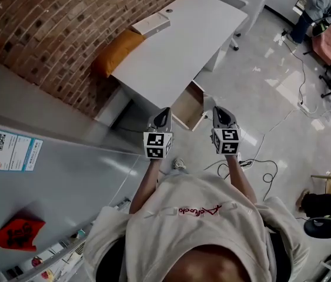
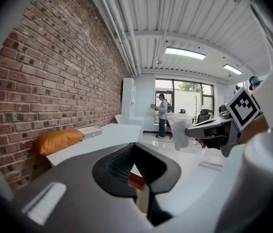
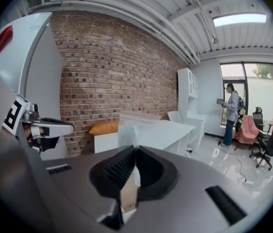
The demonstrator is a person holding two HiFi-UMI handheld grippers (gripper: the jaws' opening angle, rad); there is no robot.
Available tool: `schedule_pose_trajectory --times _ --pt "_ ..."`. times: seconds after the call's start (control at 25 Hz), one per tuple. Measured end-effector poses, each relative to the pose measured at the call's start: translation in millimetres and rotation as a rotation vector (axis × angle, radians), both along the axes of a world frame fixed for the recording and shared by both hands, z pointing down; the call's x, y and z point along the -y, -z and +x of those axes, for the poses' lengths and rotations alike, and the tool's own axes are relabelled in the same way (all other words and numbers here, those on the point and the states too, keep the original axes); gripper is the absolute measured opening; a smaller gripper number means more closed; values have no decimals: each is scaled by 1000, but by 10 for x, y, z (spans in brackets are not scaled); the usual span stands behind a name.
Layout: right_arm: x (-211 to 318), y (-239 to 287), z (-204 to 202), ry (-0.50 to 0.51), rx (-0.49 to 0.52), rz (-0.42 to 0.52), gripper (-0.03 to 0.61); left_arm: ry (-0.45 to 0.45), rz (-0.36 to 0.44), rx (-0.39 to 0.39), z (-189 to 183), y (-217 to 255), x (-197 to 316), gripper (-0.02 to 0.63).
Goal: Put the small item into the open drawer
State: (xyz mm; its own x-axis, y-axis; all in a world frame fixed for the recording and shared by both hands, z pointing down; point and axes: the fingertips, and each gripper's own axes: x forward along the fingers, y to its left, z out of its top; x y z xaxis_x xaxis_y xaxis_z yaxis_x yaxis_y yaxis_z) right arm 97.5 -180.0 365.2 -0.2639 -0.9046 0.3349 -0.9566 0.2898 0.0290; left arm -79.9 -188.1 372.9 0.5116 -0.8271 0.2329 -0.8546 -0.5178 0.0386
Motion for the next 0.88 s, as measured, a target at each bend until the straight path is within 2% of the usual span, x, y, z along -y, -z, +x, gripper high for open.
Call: schedule_pose_trajectory --times 0.36,0.88 --pt "668 38 -164 -15 3 25 13 -7 12 6 -225 7 674 6" --pt "938 -50 -138 -32 15 18 14 -17 8 16 -204 -53 997 6"
